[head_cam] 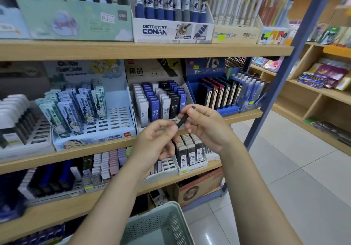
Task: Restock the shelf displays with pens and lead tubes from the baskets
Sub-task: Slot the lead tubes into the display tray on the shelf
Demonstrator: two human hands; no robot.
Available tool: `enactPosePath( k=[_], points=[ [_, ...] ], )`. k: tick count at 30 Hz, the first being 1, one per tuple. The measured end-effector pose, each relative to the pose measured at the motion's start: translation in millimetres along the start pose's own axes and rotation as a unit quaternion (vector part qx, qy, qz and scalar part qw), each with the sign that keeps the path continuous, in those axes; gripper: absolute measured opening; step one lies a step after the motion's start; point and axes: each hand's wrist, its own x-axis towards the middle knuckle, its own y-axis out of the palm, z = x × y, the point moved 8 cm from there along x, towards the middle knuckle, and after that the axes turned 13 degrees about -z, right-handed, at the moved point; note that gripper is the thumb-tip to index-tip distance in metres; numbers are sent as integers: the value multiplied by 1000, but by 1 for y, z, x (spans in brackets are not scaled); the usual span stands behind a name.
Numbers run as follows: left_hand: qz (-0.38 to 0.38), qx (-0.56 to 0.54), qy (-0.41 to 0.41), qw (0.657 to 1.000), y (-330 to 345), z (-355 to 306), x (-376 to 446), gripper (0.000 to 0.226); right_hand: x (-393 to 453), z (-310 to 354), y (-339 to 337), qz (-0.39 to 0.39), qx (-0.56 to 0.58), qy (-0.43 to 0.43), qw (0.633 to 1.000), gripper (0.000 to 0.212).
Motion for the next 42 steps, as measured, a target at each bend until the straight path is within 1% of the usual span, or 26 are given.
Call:
enactPosePath(
  k=[3, 7, 8, 9, 10, 11, 12, 13, 14, 15, 17, 19, 21, 24, 30, 38, 40, 42],
  points=[
    [-36, 75, 57, 995, -1, -8, -2, 9, 2, 0, -2, -44, -37, -6, 998, 23],
    [-83, 150, 133, 976, -7, -19, 1, 12, 4, -6, -1, -41, -7, 19, 999, 29],
    [-103, 183, 174, 962, -10, -22, 1, 13, 5, -6, -1, -40, -3, 14, 999, 30],
    [-140, 231, 244, 932, -14, -30, -1, 11, 6, -4, -1, -42, 4, 7, 999, 32],
    [-185, 281, 331, 881, -18, -41, -6, 8, 8, -1, -3, -51, 14, -2, 999, 35],
    [-226, 327, 412, 820, -19, -52, -14, 10, 10, 2, -6, -66, 26, -11, 997, 36],
    [-250, 359, 470, 767, -18, -60, -20, 17, 11, 5, -11, -86, 33, -20, 996, 36],
    [-250, 388, 497, 735, -16, -62, -21, 27, 12, 7, -15, -106, 33, -29, 993, 36],
    [-236, 418, 497, 723, -15, -63, -17, 40, 13, 8, -19, -123, 26, -36, 991, 36],
    [-217, 449, 476, 724, -15, -60, -10, 53, 15, 7, -21, -136, 14, -40, 990, 36],
    [-178, 499, 410, 742, -20, -47, 4, 75, 17, 2, -23, -154, -16, -39, 987, 39],
    [-155, 530, 372, 746, -23, -35, 11, 85, 19, -2, -22, -167, -47, -32, 984, 40],
    [-146, 540, 363, 745, -24, -31, 13, 86, 21, -3, -23, -176, -75, -30, 981, 42],
    [-143, 535, 356, 753, -24, -32, 16, 84, 23, -1, -21, -183, -100, -34, 978, 41],
    [-134, 537, 347, 757, -25, -31, 17, 84, 25, 9, -9, -197, -199, -70, 957, 35],
    [-130, 538, 340, 760, -26, -31, 15, 84, 27, 16, 6, -169, -317, -118, 926, 31],
    [-130, 538, 338, 761, -26, -32, 15, 85, 27, 15, 10, -166, -327, -133, 921, 29],
    [-129, 539, 336, 762, -27, -32, 15, 85, 27, 15, 8, -183, -308, -135, 924, 30]
  ],
)
